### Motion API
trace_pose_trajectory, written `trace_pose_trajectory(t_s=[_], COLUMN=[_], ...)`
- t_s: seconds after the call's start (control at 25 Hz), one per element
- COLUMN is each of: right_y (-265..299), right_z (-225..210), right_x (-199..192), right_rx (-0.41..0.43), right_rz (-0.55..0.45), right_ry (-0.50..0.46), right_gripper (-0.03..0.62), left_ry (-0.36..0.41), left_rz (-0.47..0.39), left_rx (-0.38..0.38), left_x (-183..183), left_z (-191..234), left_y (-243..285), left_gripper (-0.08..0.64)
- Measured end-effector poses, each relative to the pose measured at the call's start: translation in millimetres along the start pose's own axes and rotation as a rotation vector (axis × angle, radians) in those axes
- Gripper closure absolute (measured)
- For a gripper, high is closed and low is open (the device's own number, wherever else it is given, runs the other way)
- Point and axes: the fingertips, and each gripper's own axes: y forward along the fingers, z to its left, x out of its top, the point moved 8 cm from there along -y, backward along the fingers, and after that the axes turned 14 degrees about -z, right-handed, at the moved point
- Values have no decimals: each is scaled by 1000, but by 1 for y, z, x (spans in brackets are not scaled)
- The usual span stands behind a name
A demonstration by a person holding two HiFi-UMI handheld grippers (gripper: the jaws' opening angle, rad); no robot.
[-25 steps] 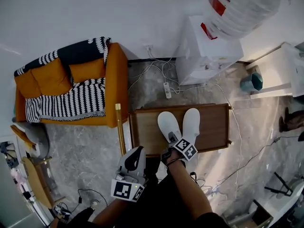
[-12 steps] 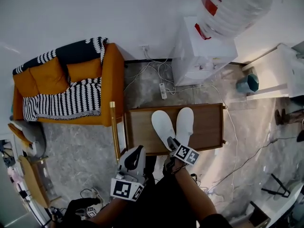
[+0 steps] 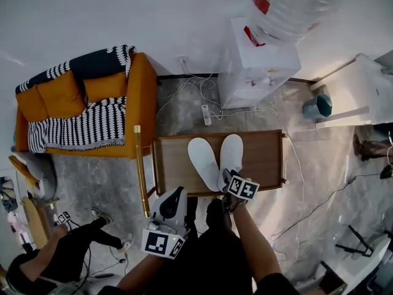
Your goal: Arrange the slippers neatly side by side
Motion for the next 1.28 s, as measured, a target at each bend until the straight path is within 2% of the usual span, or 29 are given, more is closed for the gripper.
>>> trace_pose_trajectory(t_s=[0.28, 0.48, 0.76, 0.88, 1.12, 1.28], right_y=[19, 23, 10, -2, -24, -27], right_z=[1, -1, 5, 9, 18, 16], right_x=[3, 6, 15, 21, 36, 39], right_rx=[9, -3, 22, 40, 74, 68], right_rz=[-2, -19, -43, -58, -78, -66], right_ry=[16, 20, -24, -86, -276, -377], right_gripper=[476, 546, 569, 571, 571, 571], left_ry=[12, 22, 18, 16, 16, 17], left_rz=[12, 27, 38, 42, 42, 52], left_rx=[33, 49, 49, 44, 36, 38], left_x=[-5, -8, -13, -14, -16, -21], left_z=[-6, -6, -9, -13, -17, -18], left_y=[-7, -7, -3, -1, 1, -1], left_gripper=[543, 543, 543, 543, 543, 543])
